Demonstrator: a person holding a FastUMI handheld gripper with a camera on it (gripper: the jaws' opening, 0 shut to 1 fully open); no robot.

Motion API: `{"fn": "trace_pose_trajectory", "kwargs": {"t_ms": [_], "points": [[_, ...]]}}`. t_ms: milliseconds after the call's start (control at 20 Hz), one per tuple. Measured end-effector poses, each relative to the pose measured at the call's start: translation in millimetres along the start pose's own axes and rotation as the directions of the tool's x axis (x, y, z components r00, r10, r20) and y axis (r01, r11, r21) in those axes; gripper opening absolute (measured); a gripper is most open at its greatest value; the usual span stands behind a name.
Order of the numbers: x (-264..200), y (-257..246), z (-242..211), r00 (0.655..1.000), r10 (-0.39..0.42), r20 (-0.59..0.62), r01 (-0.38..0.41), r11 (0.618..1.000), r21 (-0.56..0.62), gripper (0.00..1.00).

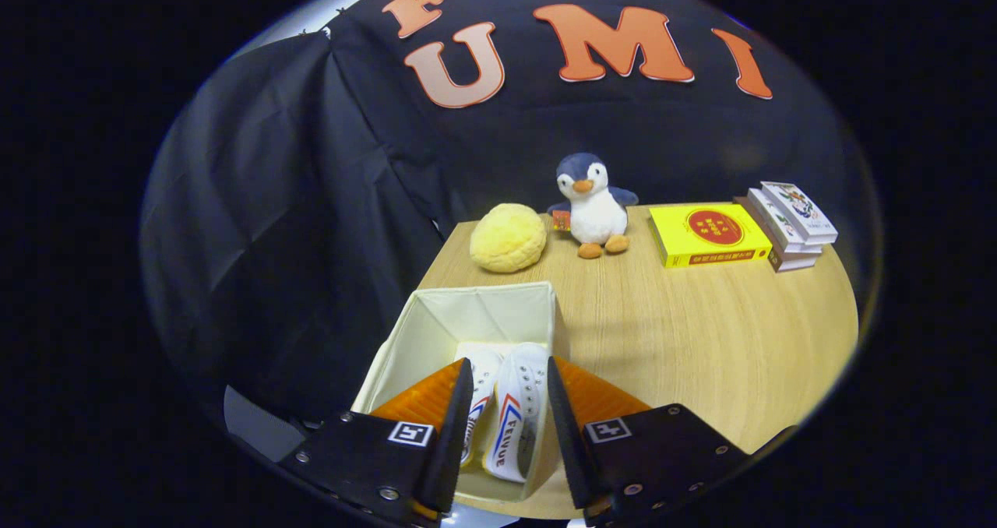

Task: Open the storage box then place both shoes into the box .Put the left shoe in first, then the right shoe, with the right side of both shoes facing outward in a uniform manner.

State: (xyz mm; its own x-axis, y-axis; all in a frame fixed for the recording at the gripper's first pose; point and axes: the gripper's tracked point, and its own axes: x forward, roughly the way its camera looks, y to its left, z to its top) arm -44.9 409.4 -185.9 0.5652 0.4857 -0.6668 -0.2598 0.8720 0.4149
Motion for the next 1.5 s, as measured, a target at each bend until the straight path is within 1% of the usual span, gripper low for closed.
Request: {"fn": "trace_pose_trajectory", "kwargs": {"t_ms": [50,100,200,250,400,500,600,700,850,950,1100,1200,1400,1500], "points": [[-7,-9,7,1.0,-0.001,0.027,0.001,1.0,-0.015,0.61],[-15,-19,14,0.998,0.005,0.056,-0.003,1.0,-0.023,0.69],[-32,-41,27,0.994,0.009,0.11,-0.005,0.999,-0.035,0.77],[-41,-53,32,0.992,0.011,0.128,-0.005,0.999,-0.045,0.79],[-71,-96,48,0.978,-0.007,0.207,0.026,0.996,-0.088,0.91],[-91,-123,58,0.964,-0.024,0.266,0.055,0.992,-0.11,0.95],[-114,-147,65,0.949,-0.044,0.312,0.082,0.991,-0.108,0.97],[-139,-169,80,0.926,-0.057,0.374,0.105,0.988,-0.11,0.98],[-174,-202,104,0.875,-0.097,0.475,0.171,0.979,-0.115,0.98],[-196,-218,117,0.842,-0.117,0.527,0.198,0.975,-0.101,0.98],[-219,-230,138,0.79,-0.111,0.603,0.216,0.971,-0.105,0.98],[-233,-234,145,0.761,-0.108,0.639,0.236,0.965,-0.118,0.98],[-246,-234,156,0.722,-0.098,0.685,0.25,0.96,-0.126,0.98],[-250,-235,158,0.709,-0.094,0.699,0.254,0.959,-0.128,0.98]]}}
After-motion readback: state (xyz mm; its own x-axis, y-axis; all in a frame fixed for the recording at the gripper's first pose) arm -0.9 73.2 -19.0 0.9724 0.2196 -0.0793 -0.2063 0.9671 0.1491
